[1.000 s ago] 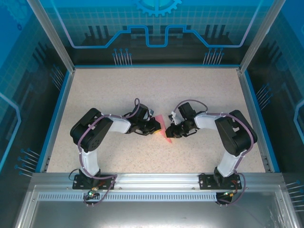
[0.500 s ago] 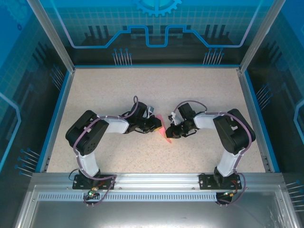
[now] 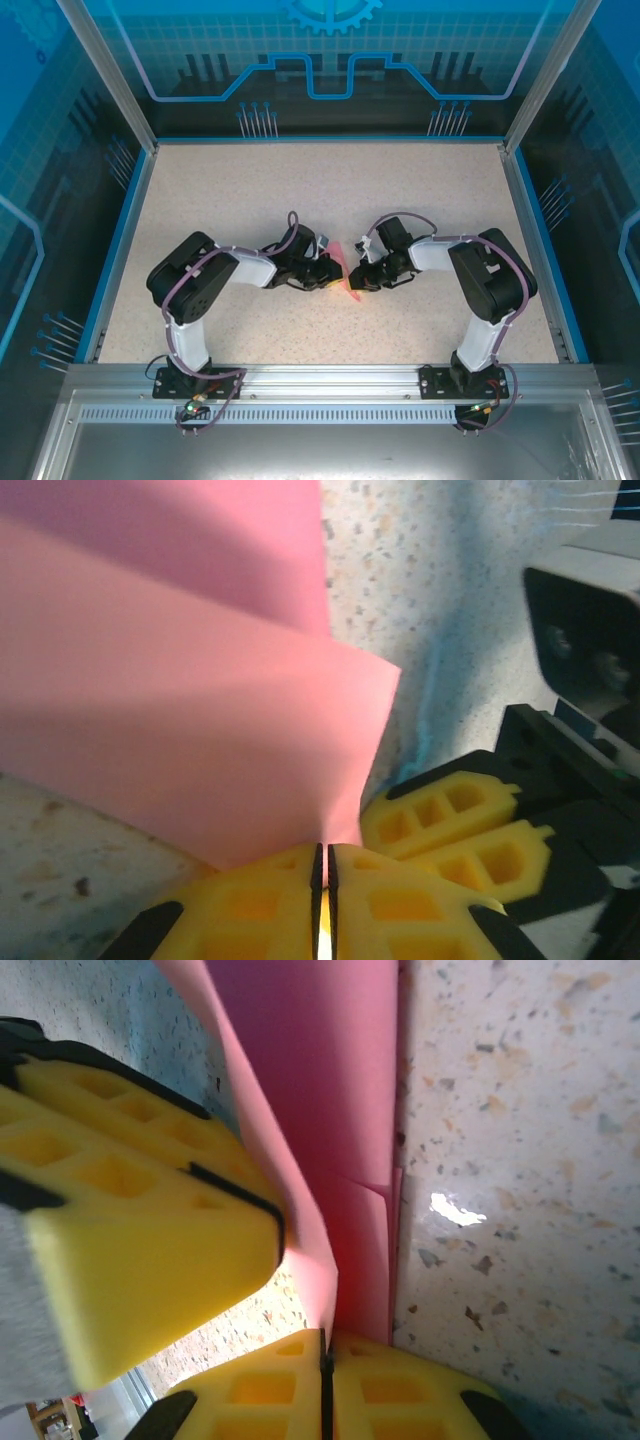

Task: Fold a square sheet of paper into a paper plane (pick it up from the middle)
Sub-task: Fold the wing for the fifth time at the center of the table.

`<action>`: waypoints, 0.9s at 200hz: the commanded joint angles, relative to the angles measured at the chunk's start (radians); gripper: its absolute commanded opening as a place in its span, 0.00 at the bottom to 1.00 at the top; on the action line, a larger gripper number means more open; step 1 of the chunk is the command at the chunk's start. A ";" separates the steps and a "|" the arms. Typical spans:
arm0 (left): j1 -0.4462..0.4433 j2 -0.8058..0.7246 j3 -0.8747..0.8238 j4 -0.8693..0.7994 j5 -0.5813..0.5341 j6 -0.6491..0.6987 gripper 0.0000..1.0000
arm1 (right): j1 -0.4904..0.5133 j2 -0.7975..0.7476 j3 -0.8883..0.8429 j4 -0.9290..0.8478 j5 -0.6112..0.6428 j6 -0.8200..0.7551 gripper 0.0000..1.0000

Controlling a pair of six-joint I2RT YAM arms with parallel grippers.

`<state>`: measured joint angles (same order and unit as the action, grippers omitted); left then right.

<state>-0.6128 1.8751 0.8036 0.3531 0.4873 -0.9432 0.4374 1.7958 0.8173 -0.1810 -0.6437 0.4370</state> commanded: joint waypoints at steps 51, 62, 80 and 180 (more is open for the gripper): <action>-0.007 0.042 0.063 -0.130 -0.036 0.031 0.11 | -0.020 -0.036 -0.001 -0.051 -0.035 0.027 0.18; -0.005 0.042 0.063 -0.143 -0.038 0.034 0.12 | -0.020 -0.070 0.007 -0.088 -0.021 0.022 0.20; -0.007 0.044 0.057 -0.155 -0.042 0.038 0.11 | -0.021 -0.089 0.023 -0.159 0.003 -0.014 0.20; -0.006 0.041 0.059 -0.165 -0.050 0.033 0.11 | -0.002 -0.003 0.013 -0.184 0.057 -0.043 0.11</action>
<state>-0.6128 1.8973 0.8566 0.2699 0.4805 -0.9348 0.4316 1.7569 0.8223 -0.3256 -0.6170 0.4080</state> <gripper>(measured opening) 0.111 0.122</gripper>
